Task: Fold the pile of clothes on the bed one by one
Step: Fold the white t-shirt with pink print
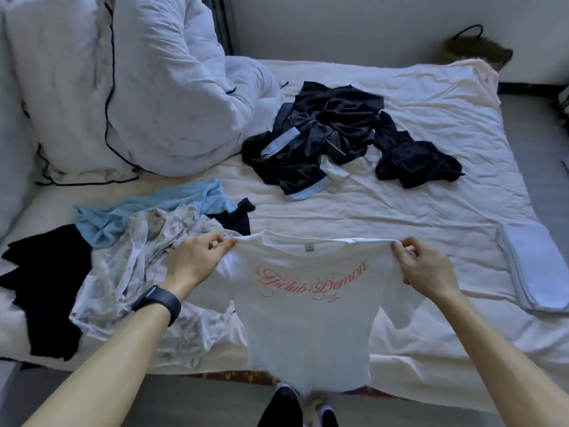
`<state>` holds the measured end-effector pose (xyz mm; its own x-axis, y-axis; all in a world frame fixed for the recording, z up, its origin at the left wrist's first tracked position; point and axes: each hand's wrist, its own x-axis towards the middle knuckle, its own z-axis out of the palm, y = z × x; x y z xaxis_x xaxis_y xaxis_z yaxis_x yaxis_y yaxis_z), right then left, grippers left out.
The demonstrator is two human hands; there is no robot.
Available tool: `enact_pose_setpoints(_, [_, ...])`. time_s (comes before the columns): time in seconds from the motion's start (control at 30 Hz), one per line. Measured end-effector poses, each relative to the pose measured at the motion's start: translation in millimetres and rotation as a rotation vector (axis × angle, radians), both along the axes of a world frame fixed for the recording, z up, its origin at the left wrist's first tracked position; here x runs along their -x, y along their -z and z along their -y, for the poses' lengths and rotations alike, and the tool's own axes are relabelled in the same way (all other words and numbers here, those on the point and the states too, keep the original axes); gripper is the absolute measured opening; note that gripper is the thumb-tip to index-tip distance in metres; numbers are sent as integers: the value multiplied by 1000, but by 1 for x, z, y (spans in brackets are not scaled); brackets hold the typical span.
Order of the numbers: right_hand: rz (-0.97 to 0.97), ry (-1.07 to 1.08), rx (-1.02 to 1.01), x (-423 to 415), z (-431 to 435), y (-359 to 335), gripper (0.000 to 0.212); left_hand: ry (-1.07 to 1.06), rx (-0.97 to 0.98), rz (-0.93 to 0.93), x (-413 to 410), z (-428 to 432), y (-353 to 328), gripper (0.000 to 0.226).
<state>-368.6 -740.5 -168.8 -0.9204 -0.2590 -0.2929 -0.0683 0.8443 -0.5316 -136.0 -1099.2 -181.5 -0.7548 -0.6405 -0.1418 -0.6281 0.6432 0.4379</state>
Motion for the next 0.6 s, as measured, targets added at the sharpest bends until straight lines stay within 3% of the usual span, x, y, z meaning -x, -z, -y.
enact_pose_setpoints(0.13, [-37,-39,-213,80,71,75,32,-4,20,111,102,54,67,40])
enact_pose_setpoints(0.23, [-2,-47,-183,133,120,143,32,-48,60,90,175,81,136,31])
enact_pose_setpoints(0.3, [30,-35,-138,147,137,182,49,-72,70,54,199,81,183,36])
enact_pose_setpoints(0.37, [93,-5,-114,132,139,222,59,-81,67,88,195,62,230,48])
enact_pose_setpoints(0.5, [101,122,-74,35,92,279,51,-83,-24,44,119,-18,289,52])
enact_pose_setpoints(0.6, [251,297,-84,-43,41,293,51,-258,-75,42,42,-84,305,55])
